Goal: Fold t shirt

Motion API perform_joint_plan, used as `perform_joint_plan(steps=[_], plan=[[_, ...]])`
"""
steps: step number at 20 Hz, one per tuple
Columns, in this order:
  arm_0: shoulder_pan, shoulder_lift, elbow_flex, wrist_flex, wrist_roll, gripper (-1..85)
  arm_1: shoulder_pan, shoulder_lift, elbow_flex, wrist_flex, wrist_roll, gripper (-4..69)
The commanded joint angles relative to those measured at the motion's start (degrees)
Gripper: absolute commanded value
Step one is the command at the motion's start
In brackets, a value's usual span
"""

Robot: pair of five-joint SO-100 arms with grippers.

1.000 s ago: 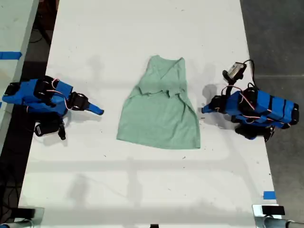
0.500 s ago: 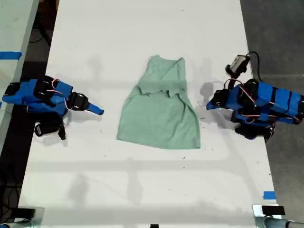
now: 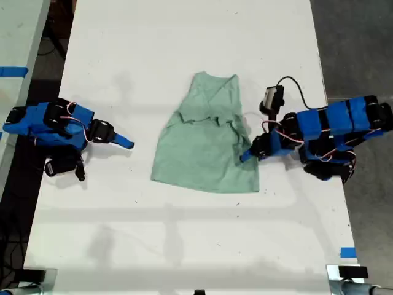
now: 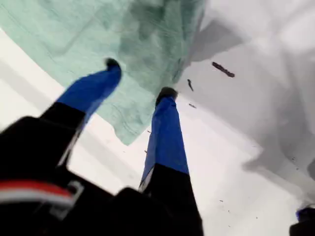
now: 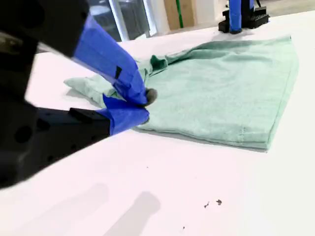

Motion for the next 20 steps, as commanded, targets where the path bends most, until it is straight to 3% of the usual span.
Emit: perform_joint_plan(steps=[1,8,9,11,16,20], plan=[[0.5,0.4,-0.4,0.2,-0.9,1.0,-2.2,-4.9,-4.0,-1.3,3.3,36.9],[0.5,0.4,-0.4,0.2,-0.9,1.1,1.1,6.4,14.2,-11.1,5.9,33.6],[0.5,0.4,-0.4,0.2,-0.9,1.1,1.7,7.6,16.7,-12.4,5.4,29.2],[0.5,0.4,-0.4,0.2,-0.9,1.1,3.3,6.4,20.1,-15.1,3.5,2.2],[0.5,0.4,-0.4,0.2,-0.9,1.2,4.6,-1.2,14.2,-12.2,1.6,2.2],[0.5,0.4,-0.4,0.2,-0.9,1.2,4.9,-0.4,2.5,-3.0,-1.1,2.2]])
